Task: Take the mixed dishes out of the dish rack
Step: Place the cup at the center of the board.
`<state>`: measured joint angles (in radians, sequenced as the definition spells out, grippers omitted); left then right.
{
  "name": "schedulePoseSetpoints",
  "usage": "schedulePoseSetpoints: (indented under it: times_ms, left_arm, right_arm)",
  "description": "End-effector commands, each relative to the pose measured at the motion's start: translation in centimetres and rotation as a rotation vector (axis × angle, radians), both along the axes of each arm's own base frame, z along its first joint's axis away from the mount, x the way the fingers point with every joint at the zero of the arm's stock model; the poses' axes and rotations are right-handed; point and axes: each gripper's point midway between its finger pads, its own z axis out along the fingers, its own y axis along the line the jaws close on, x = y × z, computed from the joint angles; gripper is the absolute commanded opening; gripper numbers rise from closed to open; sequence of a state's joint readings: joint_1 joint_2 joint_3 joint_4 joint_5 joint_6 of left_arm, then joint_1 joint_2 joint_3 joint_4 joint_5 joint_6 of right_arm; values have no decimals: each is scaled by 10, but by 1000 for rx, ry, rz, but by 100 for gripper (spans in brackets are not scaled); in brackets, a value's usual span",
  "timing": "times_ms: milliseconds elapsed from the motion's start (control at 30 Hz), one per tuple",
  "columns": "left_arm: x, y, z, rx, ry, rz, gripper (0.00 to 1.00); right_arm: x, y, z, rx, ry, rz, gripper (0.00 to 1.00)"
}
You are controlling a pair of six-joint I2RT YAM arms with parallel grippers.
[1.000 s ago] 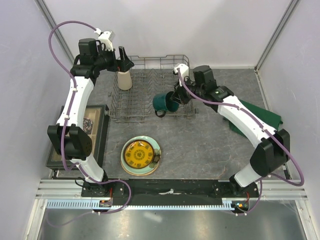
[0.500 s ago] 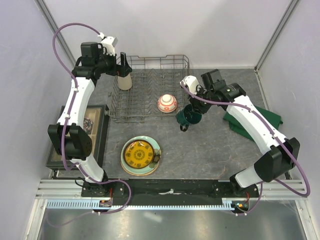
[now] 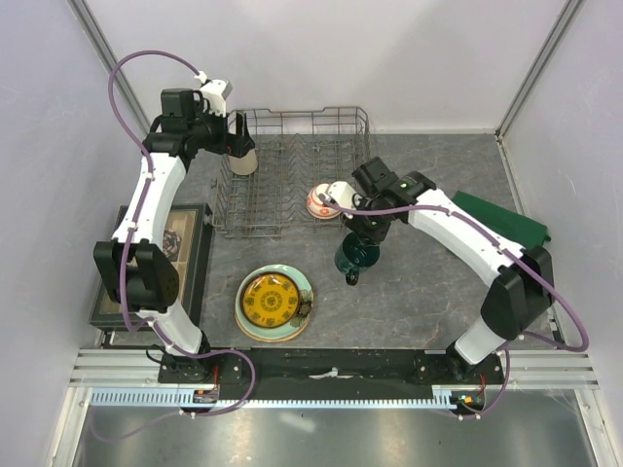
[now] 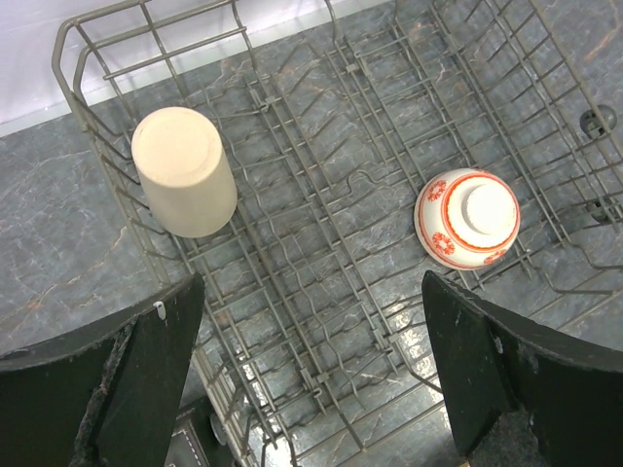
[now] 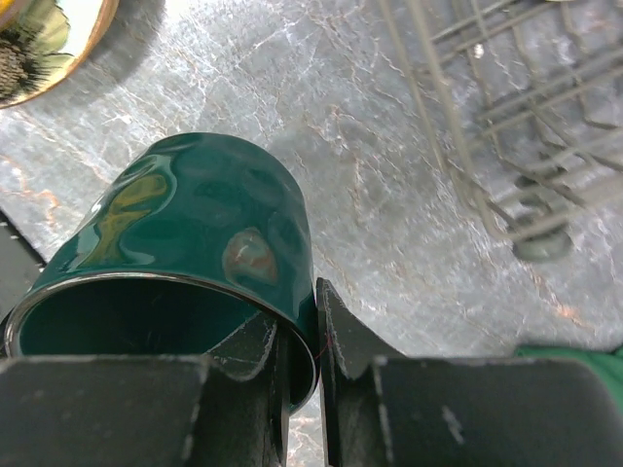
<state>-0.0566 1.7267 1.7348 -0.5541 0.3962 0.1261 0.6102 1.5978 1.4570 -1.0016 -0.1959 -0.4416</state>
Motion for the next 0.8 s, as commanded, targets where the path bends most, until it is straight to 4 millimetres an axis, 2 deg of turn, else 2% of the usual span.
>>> schedulePoseSetpoints:
  times_ms: [0, 400, 567, 767]
  left_arm:
    - [-11, 7, 26, 52, -80, -4, 99]
    - [-13, 17, 31, 51, -90, 12, 99]
    - [-14, 19, 31, 50, -91, 6, 99]
    - [-15, 19, 32, 41, -93, -2, 99]
  right_arm:
    - [9, 17, -8, -9, -56, 10, 0]
    - [-3, 50, -55, -87, -26, 80, 0]
    - [-2, 48, -68, -134, -17, 91, 0]
    - [2, 45, -74, -168, -19, 92, 0]
